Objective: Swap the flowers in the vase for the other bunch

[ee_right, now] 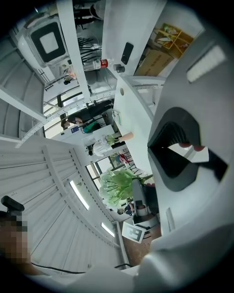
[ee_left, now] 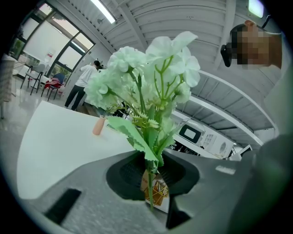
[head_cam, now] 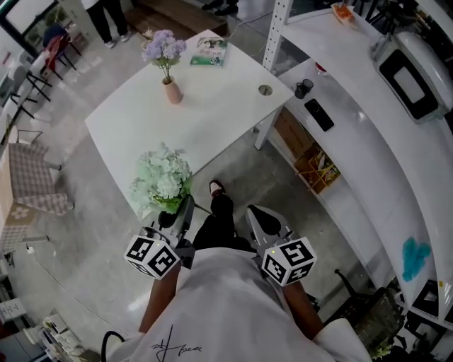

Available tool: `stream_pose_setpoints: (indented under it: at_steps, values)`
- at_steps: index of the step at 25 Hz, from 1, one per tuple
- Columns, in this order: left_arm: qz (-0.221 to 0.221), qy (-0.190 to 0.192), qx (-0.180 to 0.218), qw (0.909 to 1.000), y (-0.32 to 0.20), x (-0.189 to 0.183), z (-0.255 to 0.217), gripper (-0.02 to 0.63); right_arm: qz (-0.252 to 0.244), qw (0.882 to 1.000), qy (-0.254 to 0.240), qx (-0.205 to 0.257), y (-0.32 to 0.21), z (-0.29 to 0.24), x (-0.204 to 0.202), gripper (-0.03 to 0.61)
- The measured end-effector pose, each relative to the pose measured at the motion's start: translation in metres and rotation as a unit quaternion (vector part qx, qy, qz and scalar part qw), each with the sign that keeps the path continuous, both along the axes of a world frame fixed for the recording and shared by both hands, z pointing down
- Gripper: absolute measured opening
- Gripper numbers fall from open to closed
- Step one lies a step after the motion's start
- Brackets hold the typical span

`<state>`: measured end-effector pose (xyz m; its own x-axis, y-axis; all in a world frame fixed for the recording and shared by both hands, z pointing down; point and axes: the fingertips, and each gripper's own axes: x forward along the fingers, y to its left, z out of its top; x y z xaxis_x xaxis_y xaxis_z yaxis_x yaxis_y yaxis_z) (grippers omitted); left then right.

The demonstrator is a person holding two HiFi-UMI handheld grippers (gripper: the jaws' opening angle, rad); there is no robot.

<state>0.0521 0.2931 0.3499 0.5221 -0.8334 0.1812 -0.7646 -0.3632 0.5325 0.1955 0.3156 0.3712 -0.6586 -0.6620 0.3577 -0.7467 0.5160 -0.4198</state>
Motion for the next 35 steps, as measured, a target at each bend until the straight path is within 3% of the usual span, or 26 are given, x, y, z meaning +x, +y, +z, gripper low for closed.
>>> stream_pose_setpoints:
  at_steps: [7, 14, 28, 35]
  values:
    - [-0.014, -0.027, 0.003, 0.9995, -0.045, -0.003, -0.004, 0.075, -0.013, 1.000, -0.007, -0.007, -0.040, -0.001, 0.000, 0.007]
    - [-0.028, -0.031, -0.005, 0.9991, -0.075, -0.011, -0.004, 0.075, -0.023, 0.999, -0.017, -0.014, -0.074, 0.003, -0.002, 0.007]
    - [-0.058, -0.080, -0.022, 0.9949, -0.197, -0.054, -0.006, 0.075, -0.046, 0.998, -0.038, -0.014, -0.219, -0.002, -0.041, 0.007]
    - [-0.078, -0.080, -0.034, 0.9932, -0.241, -0.074, 0.005, 0.075, -0.066, 0.996, -0.048, -0.023, -0.275, 0.013, -0.063, 0.006]
